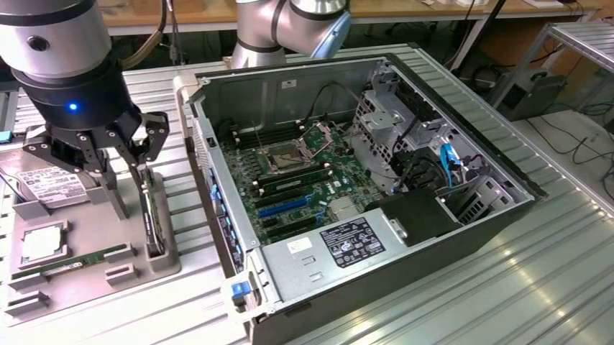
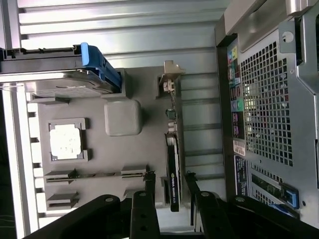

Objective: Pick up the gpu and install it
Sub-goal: 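Pick up the gpu and move the gpu toward the slot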

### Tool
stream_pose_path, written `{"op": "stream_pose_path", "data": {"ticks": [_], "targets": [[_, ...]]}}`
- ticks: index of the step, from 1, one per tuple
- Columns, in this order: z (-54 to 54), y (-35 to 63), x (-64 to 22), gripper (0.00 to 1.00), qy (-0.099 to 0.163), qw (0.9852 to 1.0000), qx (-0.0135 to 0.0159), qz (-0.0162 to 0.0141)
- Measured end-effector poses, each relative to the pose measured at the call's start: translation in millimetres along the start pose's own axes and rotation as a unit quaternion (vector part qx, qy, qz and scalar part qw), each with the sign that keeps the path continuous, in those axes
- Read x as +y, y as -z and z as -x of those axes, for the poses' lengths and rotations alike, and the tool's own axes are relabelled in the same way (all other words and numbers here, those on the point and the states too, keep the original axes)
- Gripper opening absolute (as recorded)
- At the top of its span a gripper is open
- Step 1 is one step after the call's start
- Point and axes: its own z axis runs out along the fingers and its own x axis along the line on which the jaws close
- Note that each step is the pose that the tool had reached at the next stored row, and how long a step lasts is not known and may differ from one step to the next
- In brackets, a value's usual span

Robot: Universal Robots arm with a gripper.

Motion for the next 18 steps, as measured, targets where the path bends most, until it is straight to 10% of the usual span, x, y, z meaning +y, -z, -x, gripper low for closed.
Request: {"op": "stream_pose_path", "data": {"ticks": [18], "targets": [[9.3,-36.0,-0.6,0.36,0.000,1.0000,0.0001,0.0000]]}}
